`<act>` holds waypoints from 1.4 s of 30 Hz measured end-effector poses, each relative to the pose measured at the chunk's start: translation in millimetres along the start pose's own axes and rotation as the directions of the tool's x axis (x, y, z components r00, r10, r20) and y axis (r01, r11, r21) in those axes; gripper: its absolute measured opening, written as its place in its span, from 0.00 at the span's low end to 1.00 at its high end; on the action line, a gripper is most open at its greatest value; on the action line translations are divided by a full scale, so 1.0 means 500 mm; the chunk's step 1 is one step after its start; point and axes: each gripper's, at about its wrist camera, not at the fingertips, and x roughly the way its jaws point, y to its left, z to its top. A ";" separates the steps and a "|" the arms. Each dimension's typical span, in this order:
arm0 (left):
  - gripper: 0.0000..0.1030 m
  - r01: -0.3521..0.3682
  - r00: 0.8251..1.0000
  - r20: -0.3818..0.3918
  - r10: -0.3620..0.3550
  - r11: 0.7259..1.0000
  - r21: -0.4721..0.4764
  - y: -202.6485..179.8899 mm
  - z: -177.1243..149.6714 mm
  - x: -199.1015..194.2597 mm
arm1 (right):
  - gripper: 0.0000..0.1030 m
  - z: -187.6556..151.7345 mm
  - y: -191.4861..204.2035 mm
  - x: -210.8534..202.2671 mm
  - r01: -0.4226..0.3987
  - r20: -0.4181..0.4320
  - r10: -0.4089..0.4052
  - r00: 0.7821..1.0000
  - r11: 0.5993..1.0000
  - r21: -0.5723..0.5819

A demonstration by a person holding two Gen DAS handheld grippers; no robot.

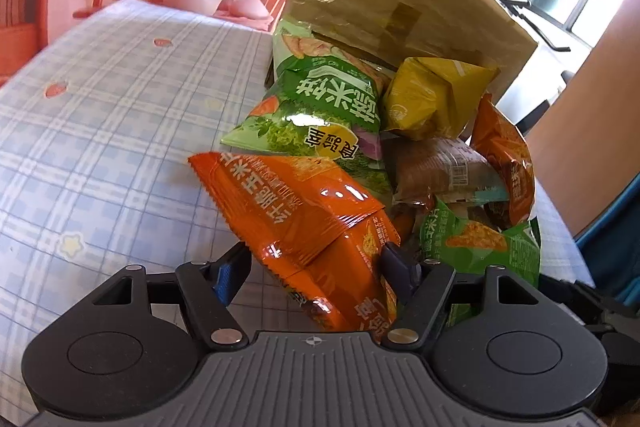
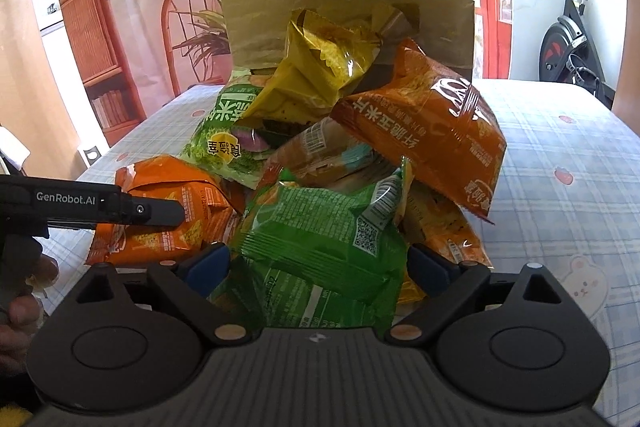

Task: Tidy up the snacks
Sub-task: 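Close left gripper on orange bag while right gripper closes on green bag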

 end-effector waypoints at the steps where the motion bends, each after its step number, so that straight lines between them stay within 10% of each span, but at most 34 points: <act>1: 0.75 0.004 1.000 -0.001 -0.004 1.000 -0.008 0.003 0.000 0.001 | 0.93 0.000 -0.001 0.001 -0.005 -0.001 0.005 1.000 1.000 0.003; 7: 0.81 0.036 0.999 -0.016 -0.037 0.998 -0.052 0.015 0.002 0.018 | 0.90 0.000 -0.002 0.001 -0.024 -0.006 0.025 1.000 1.000 0.018; 15: 0.55 0.071 0.997 0.018 -0.071 0.997 0.010 -0.002 -0.001 -0.003 | 0.83 -0.002 -0.012 0.005 -0.050 -0.016 0.052 0.999 0.997 0.065; 42: 0.54 0.019 0.988 0.153 -0.023 0.999 0.028 -0.006 0.003 -0.107 | 0.73 0.006 -0.003 -0.089 -0.069 0.142 0.055 0.988 0.993 0.093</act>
